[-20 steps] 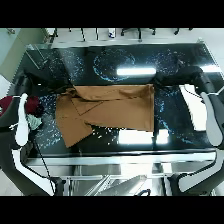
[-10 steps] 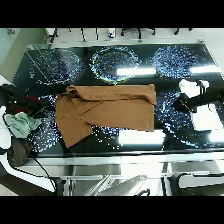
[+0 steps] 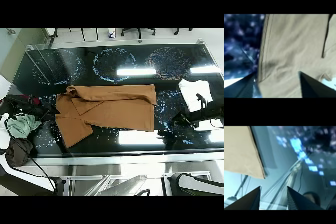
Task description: Fold the shirts.
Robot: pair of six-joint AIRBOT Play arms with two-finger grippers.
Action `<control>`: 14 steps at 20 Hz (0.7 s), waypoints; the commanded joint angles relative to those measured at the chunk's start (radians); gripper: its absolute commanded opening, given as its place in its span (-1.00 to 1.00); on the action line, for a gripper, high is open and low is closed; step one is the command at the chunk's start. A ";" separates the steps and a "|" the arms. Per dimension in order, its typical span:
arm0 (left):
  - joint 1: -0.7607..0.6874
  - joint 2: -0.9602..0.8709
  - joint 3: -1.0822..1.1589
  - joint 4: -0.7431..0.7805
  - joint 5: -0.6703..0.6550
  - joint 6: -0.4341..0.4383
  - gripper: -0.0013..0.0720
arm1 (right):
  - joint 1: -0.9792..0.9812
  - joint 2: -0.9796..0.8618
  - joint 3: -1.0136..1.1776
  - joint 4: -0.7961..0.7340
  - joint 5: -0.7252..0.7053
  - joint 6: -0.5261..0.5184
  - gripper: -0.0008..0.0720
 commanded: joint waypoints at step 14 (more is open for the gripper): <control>-0.017 -0.033 -0.050 -0.153 -0.024 0.137 -0.91 | 0.154 -0.117 -0.204 0.182 0.254 -0.079 0.05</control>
